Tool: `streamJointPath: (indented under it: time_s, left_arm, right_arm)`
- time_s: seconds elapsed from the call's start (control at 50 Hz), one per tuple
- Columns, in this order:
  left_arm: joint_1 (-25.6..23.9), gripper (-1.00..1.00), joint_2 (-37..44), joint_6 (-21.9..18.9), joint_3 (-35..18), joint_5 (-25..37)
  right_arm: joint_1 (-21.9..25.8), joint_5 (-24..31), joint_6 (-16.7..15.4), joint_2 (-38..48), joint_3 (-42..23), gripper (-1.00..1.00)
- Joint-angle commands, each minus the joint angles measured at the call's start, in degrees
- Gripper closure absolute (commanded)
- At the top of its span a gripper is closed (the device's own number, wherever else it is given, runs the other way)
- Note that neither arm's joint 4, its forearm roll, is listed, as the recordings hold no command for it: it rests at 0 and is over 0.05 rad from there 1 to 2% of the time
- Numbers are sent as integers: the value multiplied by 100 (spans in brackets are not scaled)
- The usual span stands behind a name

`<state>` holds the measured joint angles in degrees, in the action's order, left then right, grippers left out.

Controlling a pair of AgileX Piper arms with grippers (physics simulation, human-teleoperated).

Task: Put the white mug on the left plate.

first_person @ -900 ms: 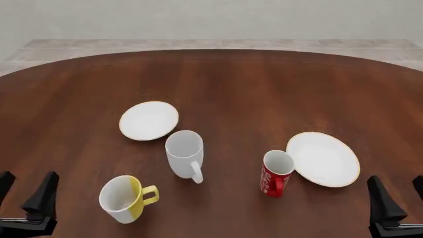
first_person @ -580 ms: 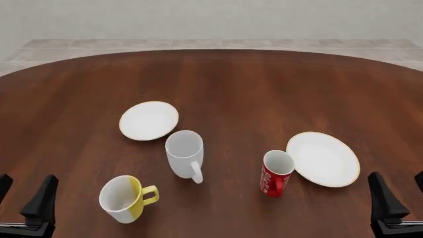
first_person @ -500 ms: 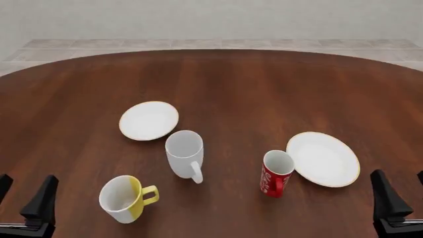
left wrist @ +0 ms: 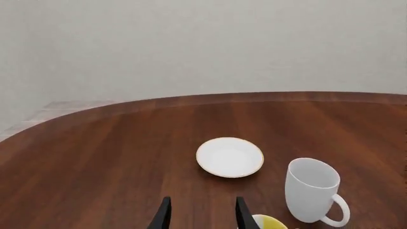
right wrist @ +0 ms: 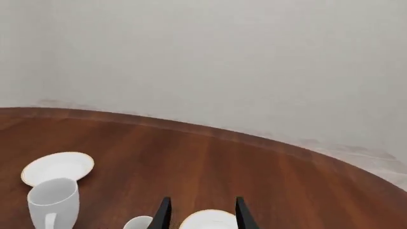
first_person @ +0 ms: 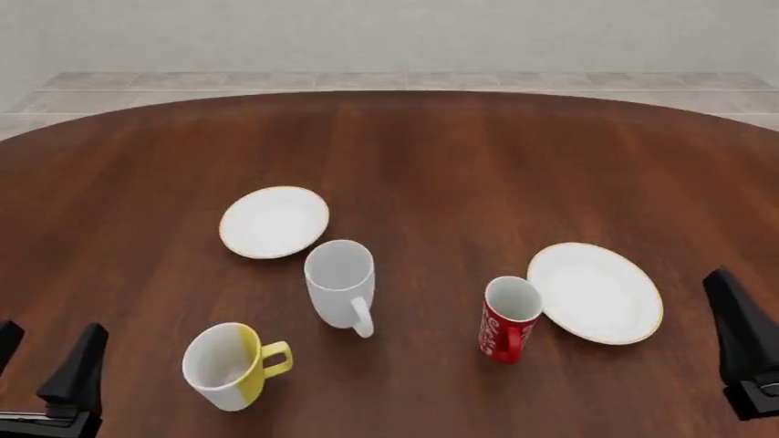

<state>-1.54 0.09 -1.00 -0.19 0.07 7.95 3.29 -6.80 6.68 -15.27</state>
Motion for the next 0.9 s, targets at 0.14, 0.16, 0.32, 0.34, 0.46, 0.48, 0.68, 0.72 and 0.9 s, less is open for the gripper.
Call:
streamJointPath:
  time_s: [0.14,0.16,0.32,0.34,0.46,0.48,0.68,0.72,0.9]
  left_arm:
    - [-8,-100,-7,-29,-13,-40]
    - [-9,-100,-7,-34,-15,-50]
    - [-23,-100,-8,-38,-18,-87]
    - [-21,-100,-8,-39,-19,-90]
    - [-19,-100,-8,-45,-24,-106]
    - [-17,-100,-7,-46,-29,-102]
    - [-1,-100,-8,-33,-31,-116]
    - [10,-100,-8,-29,-34,-118]
    - [11,-100,-8,-27,-32,-114]
  right_arm:
    - [904,490,-254,1398,-1384,-100]
    - [966,588,-150,1586,-1545,-100]
    - [1354,742,-171,2497,-2492,-100]
    - [1389,784,-186,2595,-2636,-100]
    - [1601,1041,-226,3110,-3277,-100]
    - [1643,1090,-179,3172,-3371,-100]
    - [2005,1586,-109,3806,-4320,-100]
    - [2022,1674,-54,3941,-4433,-100]
    - [2265,1866,-99,4352,-4853,-100]
